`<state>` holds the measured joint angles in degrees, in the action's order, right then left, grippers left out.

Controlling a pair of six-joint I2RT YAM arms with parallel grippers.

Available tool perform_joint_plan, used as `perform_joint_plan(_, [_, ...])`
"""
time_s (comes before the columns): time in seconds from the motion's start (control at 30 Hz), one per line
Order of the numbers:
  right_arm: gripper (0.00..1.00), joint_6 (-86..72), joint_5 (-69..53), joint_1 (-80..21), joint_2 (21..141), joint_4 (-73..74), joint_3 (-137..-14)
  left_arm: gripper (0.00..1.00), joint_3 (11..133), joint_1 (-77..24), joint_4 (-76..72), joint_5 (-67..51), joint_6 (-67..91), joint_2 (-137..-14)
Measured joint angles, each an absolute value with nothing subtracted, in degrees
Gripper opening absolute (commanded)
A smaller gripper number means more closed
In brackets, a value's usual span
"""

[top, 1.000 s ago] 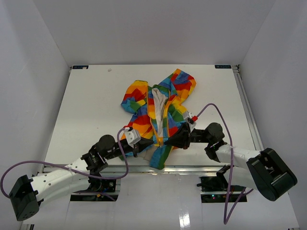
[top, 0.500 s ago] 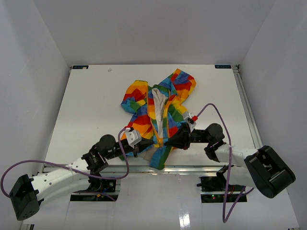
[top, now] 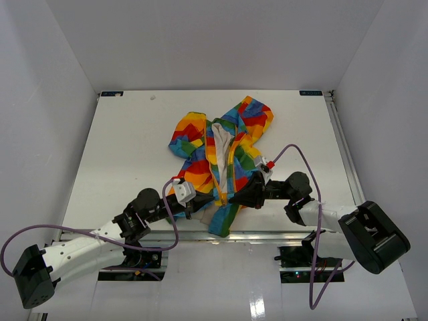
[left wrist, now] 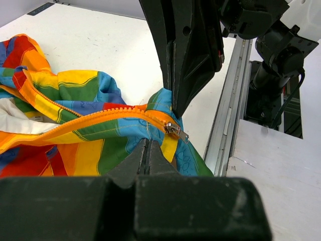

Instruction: Zip up the jacket

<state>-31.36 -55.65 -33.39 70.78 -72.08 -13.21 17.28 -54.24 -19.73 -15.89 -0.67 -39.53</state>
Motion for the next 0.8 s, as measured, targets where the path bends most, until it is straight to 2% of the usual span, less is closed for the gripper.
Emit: perform_joint_plan(0.8, [0.08, -32.3, -53.9, -33.4, 70.9, -72.0, -13.2, 0.0, 17.3, -54.2, -20.2, -16.3, -0.7, -41.2])
